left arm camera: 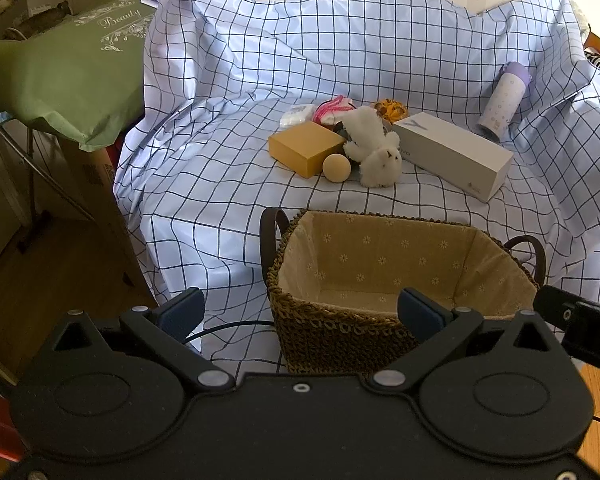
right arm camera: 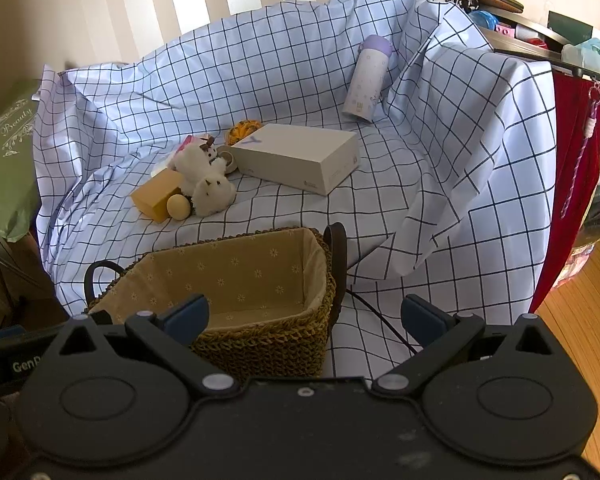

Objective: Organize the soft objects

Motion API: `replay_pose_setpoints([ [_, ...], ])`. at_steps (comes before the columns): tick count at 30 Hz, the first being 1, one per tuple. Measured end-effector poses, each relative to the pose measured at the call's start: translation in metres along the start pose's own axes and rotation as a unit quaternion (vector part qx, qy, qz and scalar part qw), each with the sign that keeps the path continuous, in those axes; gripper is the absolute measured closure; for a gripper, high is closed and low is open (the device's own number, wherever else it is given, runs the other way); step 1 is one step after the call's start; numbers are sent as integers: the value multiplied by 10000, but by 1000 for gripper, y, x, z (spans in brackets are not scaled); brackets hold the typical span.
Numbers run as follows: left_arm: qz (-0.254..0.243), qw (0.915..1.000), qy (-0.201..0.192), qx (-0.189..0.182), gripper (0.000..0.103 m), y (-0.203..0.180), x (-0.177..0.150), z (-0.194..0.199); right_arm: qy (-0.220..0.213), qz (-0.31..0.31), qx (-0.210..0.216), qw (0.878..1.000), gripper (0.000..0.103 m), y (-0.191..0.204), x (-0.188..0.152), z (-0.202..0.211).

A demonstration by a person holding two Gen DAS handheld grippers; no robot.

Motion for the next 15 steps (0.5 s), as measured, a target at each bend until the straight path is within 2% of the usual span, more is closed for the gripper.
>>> replay_pose_setpoints([
  [15,-1,10000,41,-12,3,0,3,1,1,0,-2,10000,0,0,0,0],
])
Point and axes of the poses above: each gripper's, at about its wrist camera, not at the fingertips, and z roughly against the way its jaws point, y to its left, x to its top, the point moved 1 cm from there along -z, roughly the way its jaws point, and after that the axes turned 1 degree about x, right-handed, at the moved point
